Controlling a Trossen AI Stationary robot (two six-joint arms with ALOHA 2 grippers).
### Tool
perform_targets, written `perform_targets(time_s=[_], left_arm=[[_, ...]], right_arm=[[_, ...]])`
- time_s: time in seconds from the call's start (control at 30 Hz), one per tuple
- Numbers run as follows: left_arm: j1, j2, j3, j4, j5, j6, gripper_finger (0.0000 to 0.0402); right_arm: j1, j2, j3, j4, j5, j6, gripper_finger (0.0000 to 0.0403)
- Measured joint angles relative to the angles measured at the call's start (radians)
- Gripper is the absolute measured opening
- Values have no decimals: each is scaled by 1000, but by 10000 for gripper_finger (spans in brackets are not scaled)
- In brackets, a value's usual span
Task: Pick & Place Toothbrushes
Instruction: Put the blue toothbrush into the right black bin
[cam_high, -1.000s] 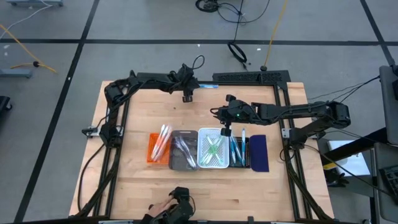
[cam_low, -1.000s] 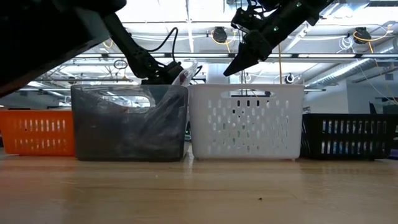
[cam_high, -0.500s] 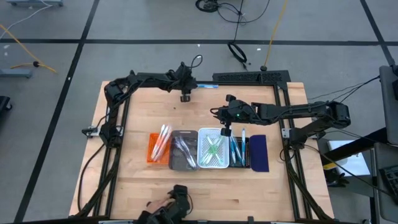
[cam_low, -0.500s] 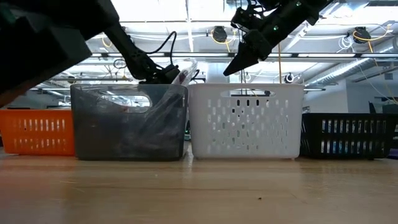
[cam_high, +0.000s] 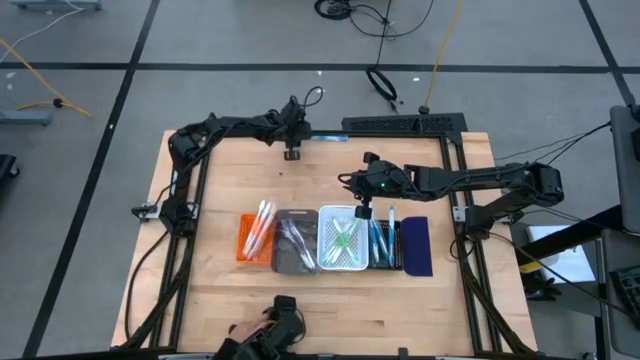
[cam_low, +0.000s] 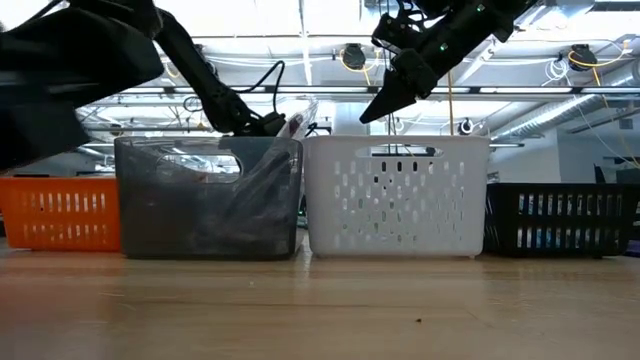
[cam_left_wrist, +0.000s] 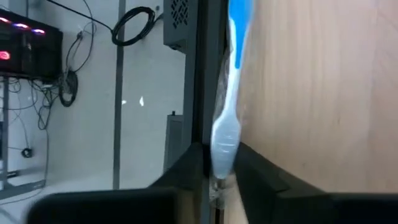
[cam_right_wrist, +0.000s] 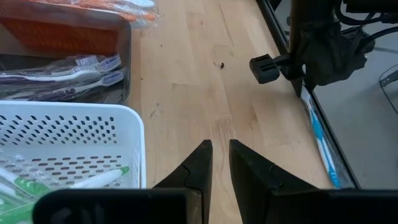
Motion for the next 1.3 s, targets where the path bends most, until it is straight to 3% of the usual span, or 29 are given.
perform_targets(time_s=[0.07,0.13,0.43,0.7,0.97,1.3], left_arm=[[-7,-1,1,-12,-15,-2,36],[-14,-1,1,-14,-43,-27,17],[-72,-61,-2,-158,-77,-123,5],[-168,-203,-1,-313,-110,-242,4],[-343,-360,-1,-463,-140,-345,3],[-604,-391,-1,-537,-327,-414,4]], right_arm=[[0,0,0,0,0,-3,50],[0,0,0,0,0,-2,50],[0,0,0,-11,0,3,50],[-2,0,0,-14,0,60,50],[0,0,0,-5,0,66,50],[42,0,0,45,-3,-18,80]])
